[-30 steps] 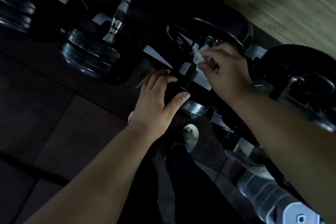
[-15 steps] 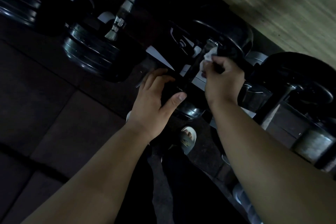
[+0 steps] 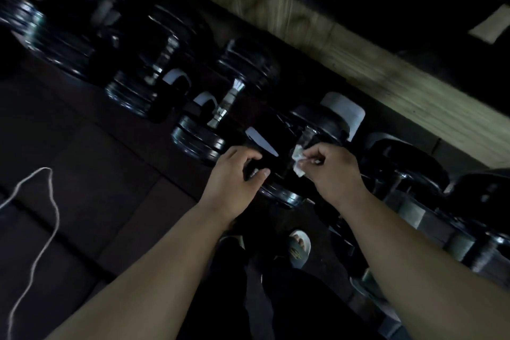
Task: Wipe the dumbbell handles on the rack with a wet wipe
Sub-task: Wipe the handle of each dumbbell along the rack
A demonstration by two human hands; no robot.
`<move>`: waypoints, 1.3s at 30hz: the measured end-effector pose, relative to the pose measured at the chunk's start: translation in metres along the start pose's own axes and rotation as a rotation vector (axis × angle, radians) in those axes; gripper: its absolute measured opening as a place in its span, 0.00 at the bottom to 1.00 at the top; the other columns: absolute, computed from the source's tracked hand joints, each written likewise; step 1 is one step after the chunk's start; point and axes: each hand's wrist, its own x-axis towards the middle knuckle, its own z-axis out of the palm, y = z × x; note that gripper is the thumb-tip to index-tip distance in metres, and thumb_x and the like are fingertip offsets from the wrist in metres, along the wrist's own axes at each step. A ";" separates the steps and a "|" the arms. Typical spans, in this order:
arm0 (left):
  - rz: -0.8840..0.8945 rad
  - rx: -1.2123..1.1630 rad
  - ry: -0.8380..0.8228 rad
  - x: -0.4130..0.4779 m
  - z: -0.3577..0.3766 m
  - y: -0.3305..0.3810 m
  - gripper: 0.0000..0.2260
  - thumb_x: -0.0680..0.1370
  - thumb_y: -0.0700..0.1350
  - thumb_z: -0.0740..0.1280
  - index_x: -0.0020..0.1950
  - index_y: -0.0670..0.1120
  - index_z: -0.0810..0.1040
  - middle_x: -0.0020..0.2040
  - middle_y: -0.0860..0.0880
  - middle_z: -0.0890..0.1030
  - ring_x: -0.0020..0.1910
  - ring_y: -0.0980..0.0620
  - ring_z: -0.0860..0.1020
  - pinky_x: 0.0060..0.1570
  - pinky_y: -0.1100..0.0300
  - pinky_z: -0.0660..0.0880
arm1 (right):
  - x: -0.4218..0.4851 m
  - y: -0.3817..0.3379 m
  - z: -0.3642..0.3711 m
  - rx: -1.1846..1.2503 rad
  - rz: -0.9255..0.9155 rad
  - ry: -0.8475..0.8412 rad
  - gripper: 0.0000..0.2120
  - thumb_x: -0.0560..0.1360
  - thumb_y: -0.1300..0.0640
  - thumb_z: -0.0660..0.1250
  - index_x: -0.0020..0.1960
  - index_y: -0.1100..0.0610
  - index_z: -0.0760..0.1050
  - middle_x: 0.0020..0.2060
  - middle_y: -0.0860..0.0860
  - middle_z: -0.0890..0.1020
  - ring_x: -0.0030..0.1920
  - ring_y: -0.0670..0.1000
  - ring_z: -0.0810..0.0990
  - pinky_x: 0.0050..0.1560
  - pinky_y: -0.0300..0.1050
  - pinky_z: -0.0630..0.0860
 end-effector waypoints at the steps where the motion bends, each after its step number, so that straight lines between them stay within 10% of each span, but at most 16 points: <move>1: 0.020 0.040 0.028 -0.006 -0.012 0.010 0.15 0.80 0.54 0.72 0.65 0.54 0.78 0.64 0.61 0.75 0.67 0.58 0.73 0.60 0.69 0.69 | -0.007 -0.010 -0.007 -0.013 -0.021 -0.005 0.05 0.75 0.53 0.73 0.50 0.50 0.81 0.45 0.43 0.81 0.46 0.41 0.80 0.42 0.34 0.75; 19: 0.021 0.264 0.207 -0.078 -0.162 0.081 0.23 0.80 0.59 0.68 0.73 0.57 0.69 0.69 0.60 0.71 0.70 0.57 0.67 0.63 0.60 0.70 | -0.064 -0.143 -0.058 -0.077 -0.300 -0.066 0.05 0.76 0.54 0.72 0.52 0.51 0.81 0.47 0.43 0.82 0.48 0.41 0.80 0.43 0.32 0.71; 31: 0.138 0.211 -0.104 0.028 -0.242 -0.015 0.23 0.80 0.59 0.68 0.73 0.58 0.69 0.68 0.59 0.72 0.56 0.63 0.73 0.52 0.66 0.69 | -0.024 -0.183 0.044 -0.124 -0.012 0.088 0.05 0.74 0.52 0.74 0.49 0.48 0.80 0.46 0.43 0.81 0.49 0.45 0.80 0.43 0.36 0.72; 35: 0.175 0.210 -0.236 0.063 -0.260 -0.045 0.22 0.81 0.58 0.68 0.74 0.57 0.69 0.68 0.59 0.71 0.65 0.57 0.72 0.56 0.61 0.71 | -0.017 -0.192 0.086 -0.165 0.102 0.096 0.05 0.73 0.44 0.73 0.43 0.40 0.78 0.46 0.40 0.81 0.47 0.43 0.80 0.51 0.49 0.77; 39: 0.198 0.252 -0.312 0.092 -0.259 -0.067 0.22 0.81 0.58 0.68 0.73 0.57 0.69 0.67 0.58 0.72 0.66 0.56 0.71 0.57 0.60 0.70 | -0.003 -0.200 0.114 -0.139 0.110 0.110 0.04 0.74 0.47 0.73 0.48 0.44 0.80 0.44 0.40 0.79 0.49 0.44 0.79 0.46 0.37 0.72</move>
